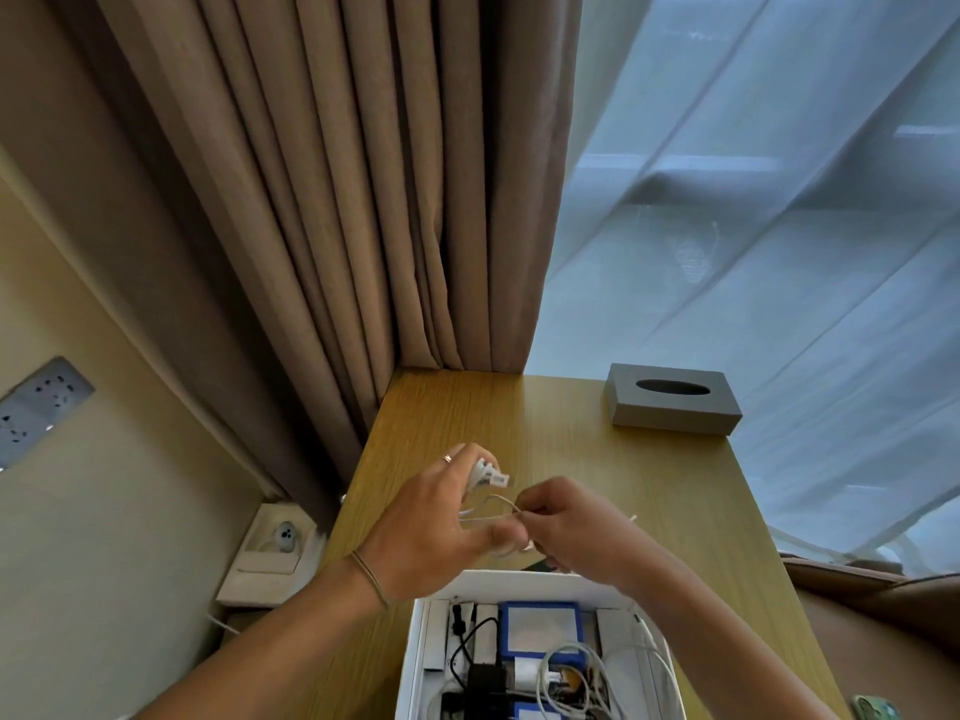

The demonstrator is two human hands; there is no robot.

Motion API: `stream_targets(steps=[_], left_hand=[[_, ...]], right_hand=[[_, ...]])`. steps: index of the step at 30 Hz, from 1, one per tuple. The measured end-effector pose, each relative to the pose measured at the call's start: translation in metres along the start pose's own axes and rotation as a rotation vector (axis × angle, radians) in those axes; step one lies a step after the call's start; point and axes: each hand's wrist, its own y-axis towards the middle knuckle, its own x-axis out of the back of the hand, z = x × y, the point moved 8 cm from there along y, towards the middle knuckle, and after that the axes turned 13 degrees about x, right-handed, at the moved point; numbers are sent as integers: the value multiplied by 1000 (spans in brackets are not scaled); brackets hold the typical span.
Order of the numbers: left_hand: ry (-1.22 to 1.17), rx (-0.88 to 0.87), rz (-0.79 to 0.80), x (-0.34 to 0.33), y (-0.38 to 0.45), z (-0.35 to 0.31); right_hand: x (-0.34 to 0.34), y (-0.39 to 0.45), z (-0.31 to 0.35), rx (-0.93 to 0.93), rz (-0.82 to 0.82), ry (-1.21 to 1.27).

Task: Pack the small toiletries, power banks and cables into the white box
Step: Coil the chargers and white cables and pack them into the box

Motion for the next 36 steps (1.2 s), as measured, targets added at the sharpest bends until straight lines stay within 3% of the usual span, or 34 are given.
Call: stream_targets(steps=[3,6,10,13,16,19,21,26,28,32,36], left_hand=[[194,29,194,-20,1,9],[335,17,180,-25,3,7],[307,43,179,-27,1,11],[28,86,221,-27,-3,13],[-537,229,218,-21,-3,14],[-969,471,-12,-12,0,32],[-1121,581,-128,-9,0,43],[-1348,651,-126,-12,10,44],[-1308,625,-162,-7,14,44],[-935,526,-307,14,18,47],[-623,419,-276,13,19,44]], right_hand=[[6,3,3,7,44,-62],[3,5,6,50,88,-182],[15,7,12,105,55,-177],[30,9,16,164,-1,-101],[31,8,15,192,-51,69],[21,6,3,137,-141,188],[9,5,-4,84,-200,169],[-33,6,-1,64,-122,-90],[-45,6,0,66,-70,-163],[-50,-2,9,90,67,-232],[-21,-15,24,122,47,-148]])
